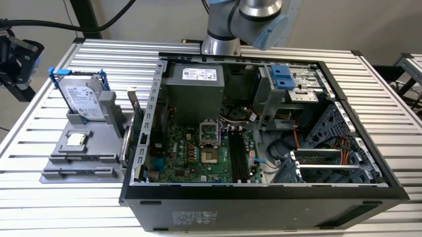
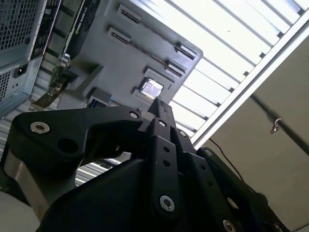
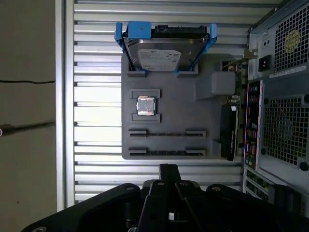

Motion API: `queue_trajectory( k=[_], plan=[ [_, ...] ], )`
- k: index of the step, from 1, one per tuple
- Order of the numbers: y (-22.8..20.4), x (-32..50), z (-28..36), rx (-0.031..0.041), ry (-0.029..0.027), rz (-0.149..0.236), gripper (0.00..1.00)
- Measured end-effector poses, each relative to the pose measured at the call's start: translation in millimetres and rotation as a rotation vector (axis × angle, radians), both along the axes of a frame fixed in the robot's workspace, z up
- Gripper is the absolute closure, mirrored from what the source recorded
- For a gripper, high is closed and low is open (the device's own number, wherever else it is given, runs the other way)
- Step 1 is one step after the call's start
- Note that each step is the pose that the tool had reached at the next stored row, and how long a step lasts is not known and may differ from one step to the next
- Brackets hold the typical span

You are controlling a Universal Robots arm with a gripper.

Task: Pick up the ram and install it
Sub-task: 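Pick up the ram and move it above insertion slot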

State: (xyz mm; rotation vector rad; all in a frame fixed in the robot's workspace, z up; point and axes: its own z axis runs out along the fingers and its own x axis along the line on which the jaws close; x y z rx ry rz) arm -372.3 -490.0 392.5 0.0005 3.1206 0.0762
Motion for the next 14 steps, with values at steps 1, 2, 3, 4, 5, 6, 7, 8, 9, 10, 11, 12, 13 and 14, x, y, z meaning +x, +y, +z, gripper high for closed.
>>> queue_trajectory(
  k=[1, 2, 3, 4, 5, 6, 7, 8, 9, 10, 11, 12, 13, 14],
  plan=[
    [0.0, 0.0, 0.0, 0.0000, 0.0000, 0.000, 1.00],
    [0.0, -0.2, 0.0, 0.0000, 0.0000, 0.003, 1.00],
    [0.1, -0.3, 0.0, 0.0001, -0.0001, 0.011, 1.00],
    [0.1, -0.4, 0.0, 0.0000, -0.0001, 0.023, 1.00],
    [0.1, -0.4, 0.0, 0.0000, -0.0001, 0.039, 1.00],
    [0.0, -0.5, 0.1, -0.0001, 0.0000, 0.055, 1.00],
    [0.0, -0.5, 0.1, -0.0001, 0.0000, 0.072, 1.00],
    [0.0, -0.6, 0.1, -0.0001, 0.0001, 0.088, 1.00],
    [0.0, -0.7, 0.0, 0.0000, -0.0001, 0.103, 1.00],
    [0.0, -0.8, -0.1, 0.0000, -0.0002, 0.118, 1.00],
    [0.0, -1.0, -0.1, 0.0000, -0.0003, 0.130, 1.00],
    [0.0, -1.7, -0.1, -0.0003, -0.0003, 0.139, 1.00],
    [0.0, -2.3, -0.1, -0.0011, -0.0001, 0.149, 1.00],
    [0.0, -2.9, 0.0, -0.0021, 0.0001, 0.158, 1.00]
  ],
)
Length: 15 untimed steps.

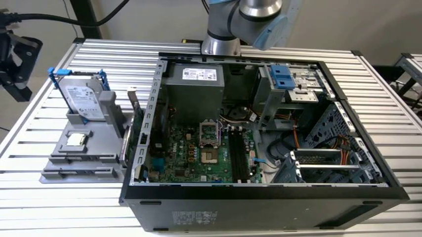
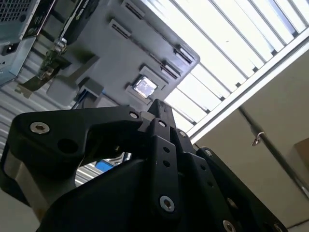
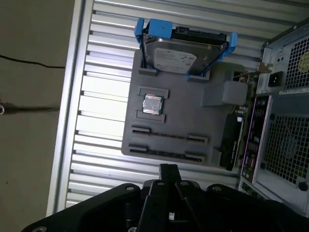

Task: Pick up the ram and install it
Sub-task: 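Pick up the ram and move it above insertion slot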

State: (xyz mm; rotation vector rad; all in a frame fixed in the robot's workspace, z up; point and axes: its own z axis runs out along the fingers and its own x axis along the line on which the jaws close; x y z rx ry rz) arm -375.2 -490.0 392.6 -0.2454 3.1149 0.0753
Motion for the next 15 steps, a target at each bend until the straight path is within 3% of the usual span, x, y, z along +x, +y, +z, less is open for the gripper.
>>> queue_trajectory(
  k=[7, 15],
  plan=[
    [0.0, -2.2, 0.0, -0.0035, -0.0010, 0.079, 1.00],
    [0.0, -2.2, 0.0, -0.0038, -0.0109, 0.206, 1.00]
  ],
)
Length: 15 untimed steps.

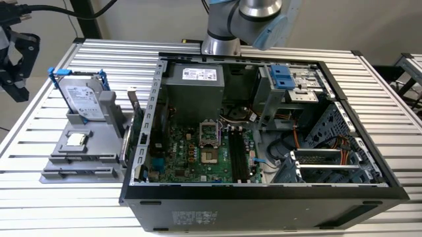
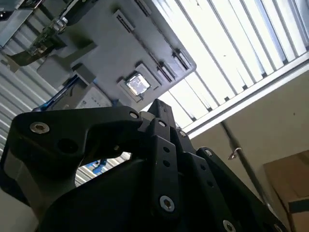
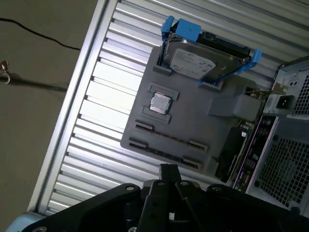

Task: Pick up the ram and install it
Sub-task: 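Pick up the ram and move it above insertion slot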

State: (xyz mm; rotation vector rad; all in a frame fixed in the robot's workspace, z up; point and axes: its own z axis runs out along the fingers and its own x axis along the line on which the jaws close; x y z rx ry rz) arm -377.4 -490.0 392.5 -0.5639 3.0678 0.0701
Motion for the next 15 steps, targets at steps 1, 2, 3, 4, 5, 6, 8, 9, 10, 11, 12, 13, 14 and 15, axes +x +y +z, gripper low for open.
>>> queue_trajectory(
  k=[1, 2, 3, 4, 5, 6, 8, 9, 10, 11, 12, 13, 14, 15],
  plan=[
    [0.0, 0.0, 0.0, 0.0000, -0.0012, 0.018, 1.00],
    [0.0, 0.0, 0.0, 0.0000, -0.0021, 0.036, 1.00],
    [0.1, 0.0, 0.0, 0.0001, -0.0027, 0.055, 1.00],
    [0.1, -0.1, 0.0, 0.0001, -0.0030, 0.073, 1.00],
    [0.0, -0.1, 0.0, 0.0000, -0.0031, 0.091, 1.00],
    [0.0, -0.1, 0.1, 0.0000, -0.0033, 0.109, 1.00],
    [0.0, -0.1, -0.1, 0.0001, -0.0039, 0.145, 1.00],
    [0.0, -0.1, -0.1, 0.0002, -0.0043, 0.163, 1.00],
    [0.0, -0.1, -0.1, 0.0002, -0.0046, 0.183, 1.00],
    [0.0, 0.0, 0.0, 0.0001, -0.0048, 0.200, 1.00],
    [0.0, 0.0, 0.0, 0.0002, -0.0051, 0.218, 1.00],
    [0.0, -0.1, 0.0, 0.0002, -0.0055, 0.236, 1.00],
    [0.0, 0.0, 0.0, 0.0002, -0.0058, 0.254, 1.00],
    [0.0, 0.0, 0.0, 0.0002, -0.0059, 0.272, 1.00]
  ],
)
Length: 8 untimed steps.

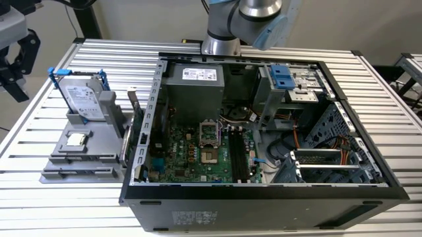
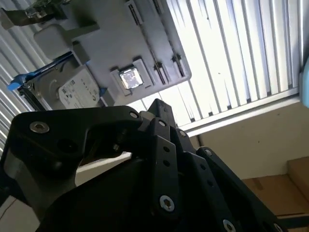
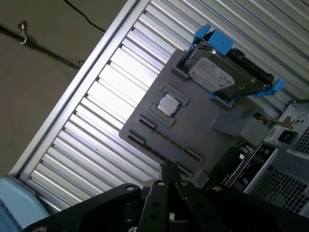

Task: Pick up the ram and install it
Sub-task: 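Pick up the ram and move it above insertion slot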

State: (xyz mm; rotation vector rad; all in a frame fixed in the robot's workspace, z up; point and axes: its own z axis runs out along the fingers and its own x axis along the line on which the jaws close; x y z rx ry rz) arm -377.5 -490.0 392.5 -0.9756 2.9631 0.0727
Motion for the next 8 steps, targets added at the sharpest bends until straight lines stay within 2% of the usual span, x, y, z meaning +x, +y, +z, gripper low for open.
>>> queue_trajectory(
  k=[8],
  plan=[
    [0.0, 0.0, 0.0, 0.0000, -0.0017, 0.145, 1.00]
  ],
)
